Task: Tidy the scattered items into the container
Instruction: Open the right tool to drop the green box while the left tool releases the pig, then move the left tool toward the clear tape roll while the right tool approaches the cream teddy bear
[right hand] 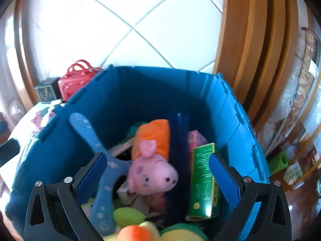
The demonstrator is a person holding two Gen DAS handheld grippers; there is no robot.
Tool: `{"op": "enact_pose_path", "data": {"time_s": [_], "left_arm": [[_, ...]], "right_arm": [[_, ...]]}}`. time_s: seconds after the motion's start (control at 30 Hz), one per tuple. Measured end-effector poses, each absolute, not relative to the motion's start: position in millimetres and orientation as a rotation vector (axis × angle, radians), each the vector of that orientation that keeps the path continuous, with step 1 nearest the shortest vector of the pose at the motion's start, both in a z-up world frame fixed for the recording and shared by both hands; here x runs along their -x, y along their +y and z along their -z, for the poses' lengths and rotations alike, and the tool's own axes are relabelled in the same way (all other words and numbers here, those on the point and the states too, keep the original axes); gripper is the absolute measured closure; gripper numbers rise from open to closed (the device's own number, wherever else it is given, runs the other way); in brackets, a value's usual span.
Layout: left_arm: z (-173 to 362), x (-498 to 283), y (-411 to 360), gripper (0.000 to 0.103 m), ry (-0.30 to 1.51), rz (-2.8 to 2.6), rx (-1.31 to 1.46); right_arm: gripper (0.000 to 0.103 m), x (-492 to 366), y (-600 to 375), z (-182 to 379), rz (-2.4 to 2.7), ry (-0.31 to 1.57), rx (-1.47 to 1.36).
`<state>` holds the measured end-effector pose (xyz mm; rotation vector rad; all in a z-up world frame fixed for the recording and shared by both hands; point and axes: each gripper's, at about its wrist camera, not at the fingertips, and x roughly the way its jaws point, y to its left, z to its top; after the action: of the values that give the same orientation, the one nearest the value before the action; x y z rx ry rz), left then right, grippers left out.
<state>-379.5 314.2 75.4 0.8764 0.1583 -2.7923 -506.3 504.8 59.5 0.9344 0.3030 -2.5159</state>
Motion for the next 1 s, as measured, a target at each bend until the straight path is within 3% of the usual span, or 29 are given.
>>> {"op": "enact_pose_path", "data": {"time_s": [0.2,0.5,1.0], "left_arm": [[-72,352,290,0.019,0.230,2.749,-0.806],[-53,309,230,0.019,0.301,2.649,-0.786],[-5,201,53,0.019,0.392,2.607,-0.811]], "right_arm": [[0.000,469,500,-72,2.499,0.220,-0.808],[0.000,427,449,-73,2.482,0.291,-0.743],[0.000,322,299,-72,2.497,0.277,-0.716]]}}
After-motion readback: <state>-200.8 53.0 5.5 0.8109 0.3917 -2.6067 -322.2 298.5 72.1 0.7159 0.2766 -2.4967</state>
